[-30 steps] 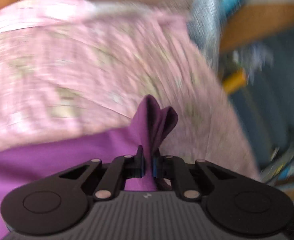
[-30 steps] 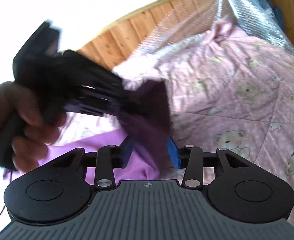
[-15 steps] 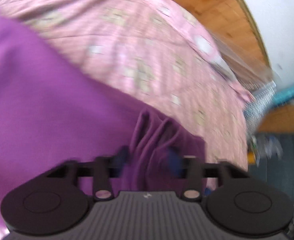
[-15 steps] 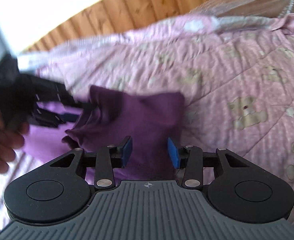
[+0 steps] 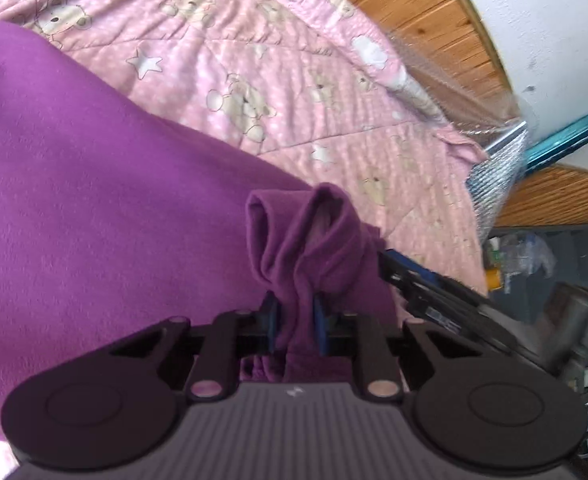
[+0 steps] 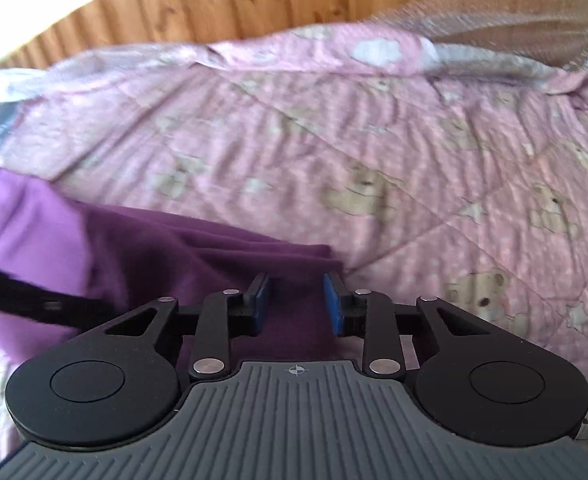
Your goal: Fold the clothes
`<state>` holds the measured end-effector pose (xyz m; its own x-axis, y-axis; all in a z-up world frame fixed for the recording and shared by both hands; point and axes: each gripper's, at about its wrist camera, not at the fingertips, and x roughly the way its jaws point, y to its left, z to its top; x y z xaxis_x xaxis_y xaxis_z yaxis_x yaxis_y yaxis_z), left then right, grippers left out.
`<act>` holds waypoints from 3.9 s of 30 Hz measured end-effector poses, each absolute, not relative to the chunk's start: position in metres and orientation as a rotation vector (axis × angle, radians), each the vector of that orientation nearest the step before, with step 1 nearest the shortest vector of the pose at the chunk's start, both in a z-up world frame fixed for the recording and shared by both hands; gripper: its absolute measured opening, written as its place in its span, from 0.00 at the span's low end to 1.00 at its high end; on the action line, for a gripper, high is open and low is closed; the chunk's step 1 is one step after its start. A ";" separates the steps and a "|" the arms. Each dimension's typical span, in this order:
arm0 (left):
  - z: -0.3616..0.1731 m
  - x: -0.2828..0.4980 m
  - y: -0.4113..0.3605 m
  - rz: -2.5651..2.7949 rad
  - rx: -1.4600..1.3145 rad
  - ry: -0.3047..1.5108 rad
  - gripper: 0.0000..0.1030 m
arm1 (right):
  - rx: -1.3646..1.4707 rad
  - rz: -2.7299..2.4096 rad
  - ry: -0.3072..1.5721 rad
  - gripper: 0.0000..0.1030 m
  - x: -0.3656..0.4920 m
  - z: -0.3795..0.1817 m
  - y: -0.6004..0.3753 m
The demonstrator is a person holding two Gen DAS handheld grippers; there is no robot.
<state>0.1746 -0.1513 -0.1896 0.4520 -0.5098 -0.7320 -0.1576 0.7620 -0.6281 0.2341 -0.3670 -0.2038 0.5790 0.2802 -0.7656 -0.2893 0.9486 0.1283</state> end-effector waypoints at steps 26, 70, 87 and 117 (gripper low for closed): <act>-0.157 0.181 -0.170 -0.094 -0.529 1.023 0.43 | 0.091 0.331 0.909 0.36 0.248 -0.205 -0.394; -0.141 0.280 -0.240 -0.506 -0.183 1.343 0.10 | 0.013 0.444 0.584 0.06 0.089 -0.145 -0.325; -0.169 0.191 0.016 -0.379 -0.615 1.180 0.17 | 0.188 0.463 0.773 0.44 0.107 -0.173 -0.252; -0.181 0.144 0.047 -0.297 -0.723 1.071 0.47 | -0.071 0.368 0.824 0.22 0.106 -0.186 -0.208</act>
